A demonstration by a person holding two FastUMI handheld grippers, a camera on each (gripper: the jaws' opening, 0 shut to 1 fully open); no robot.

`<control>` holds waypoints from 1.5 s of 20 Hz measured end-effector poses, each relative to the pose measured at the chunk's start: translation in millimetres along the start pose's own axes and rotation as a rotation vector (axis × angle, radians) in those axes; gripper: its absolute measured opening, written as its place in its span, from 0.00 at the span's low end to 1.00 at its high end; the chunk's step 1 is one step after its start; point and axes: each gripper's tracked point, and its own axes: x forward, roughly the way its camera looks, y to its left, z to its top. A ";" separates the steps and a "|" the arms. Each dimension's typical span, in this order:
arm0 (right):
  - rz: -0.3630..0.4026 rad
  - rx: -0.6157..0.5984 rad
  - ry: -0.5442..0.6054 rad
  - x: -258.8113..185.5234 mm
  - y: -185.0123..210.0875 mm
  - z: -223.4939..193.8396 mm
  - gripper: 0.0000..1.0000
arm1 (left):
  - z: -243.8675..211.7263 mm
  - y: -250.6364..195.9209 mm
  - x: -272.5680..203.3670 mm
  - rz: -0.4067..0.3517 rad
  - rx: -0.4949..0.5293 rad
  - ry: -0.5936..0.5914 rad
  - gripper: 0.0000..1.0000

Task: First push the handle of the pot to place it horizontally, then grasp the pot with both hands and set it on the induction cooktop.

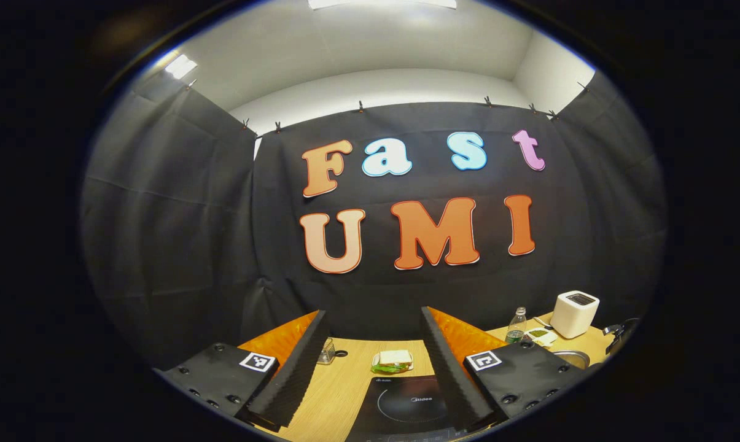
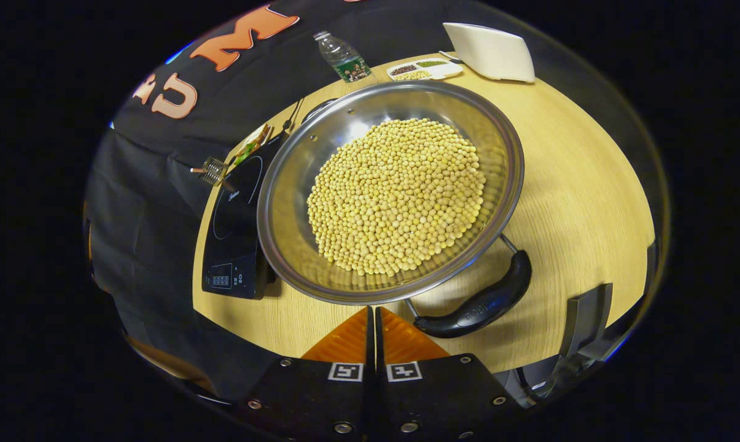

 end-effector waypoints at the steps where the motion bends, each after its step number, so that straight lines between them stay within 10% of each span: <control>1: -0.019 0.009 -0.008 2.5 -7.2 3.4 0.00 | -1.2 1.1 0.1 0.000 -0.002 0.002 0.96; 30: -0.356 0.060 -0.225 -15.8 -139.8 132.7 0.04 | -20.0 17.2 0.2 0.025 -0.035 0.042 0.98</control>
